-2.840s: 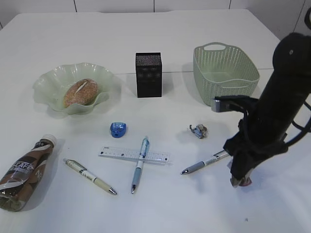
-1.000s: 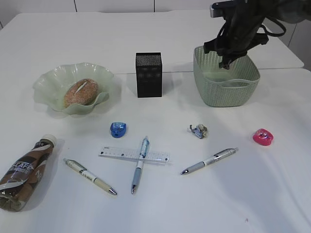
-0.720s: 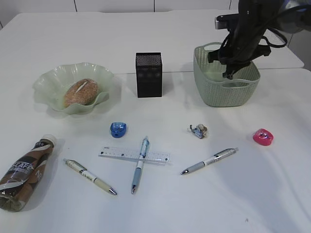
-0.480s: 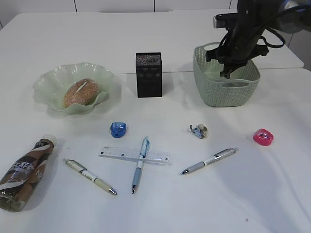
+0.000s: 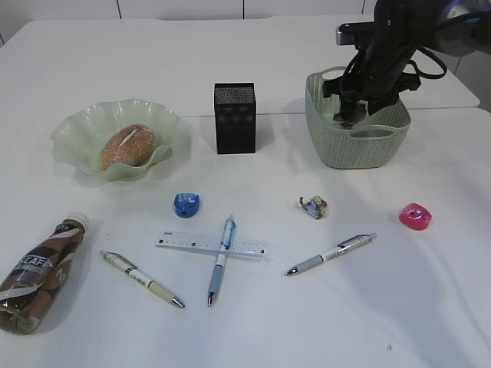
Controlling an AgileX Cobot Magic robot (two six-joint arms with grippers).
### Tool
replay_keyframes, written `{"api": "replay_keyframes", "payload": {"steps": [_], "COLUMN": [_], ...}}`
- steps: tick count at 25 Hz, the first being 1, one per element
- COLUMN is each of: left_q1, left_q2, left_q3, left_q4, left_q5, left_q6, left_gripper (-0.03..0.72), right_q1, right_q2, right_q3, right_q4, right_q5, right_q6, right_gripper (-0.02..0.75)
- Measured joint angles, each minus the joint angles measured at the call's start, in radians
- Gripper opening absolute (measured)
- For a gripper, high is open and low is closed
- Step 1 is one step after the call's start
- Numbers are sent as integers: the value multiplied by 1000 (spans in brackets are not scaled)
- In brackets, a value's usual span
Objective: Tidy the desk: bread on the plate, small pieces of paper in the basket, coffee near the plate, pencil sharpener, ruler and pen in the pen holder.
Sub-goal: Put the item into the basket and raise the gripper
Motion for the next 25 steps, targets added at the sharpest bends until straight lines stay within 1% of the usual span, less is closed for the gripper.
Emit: {"api": "replay_keyframes", "payload": {"steps": [1,2,3,6,9,11,14,16,23,25], "left_q1": [0,0,0,0,0,0,0,0,0,0], "left_q2": [0,0,0,0,0,0,0,0,0,0], "left_q3": [0,0,0,0,0,0,0,0,0,0], "left_q4": [0,0,0,0,0,2,2,2,2,0], "left_q5": [0,0,0,0,0,0,0,0,0,0], "left_q6": [0,0,0,0,0,0,0,0,0,0], "left_gripper": [538,538,538,538,538,538,538,538,538,538], "right_q1": [0,0,0,0,0,0,0,0,0,0], "right_q2": [0,0,0,0,0,0,-3,-35,-76,-117], "right_q3": [0,0,-2,-32,-55,-132,-162,-179,-181,-154], "right_q4": [2,2,4,9,11,20,30,56,115,158], "right_q5": [-1,-1,-1,33,61,150,195,288,327,331], "right_q6": [0,0,5,6,6,6,6,3,1,-22], "right_gripper": [463,469,506,531,534,536,536,536,535,535]}}
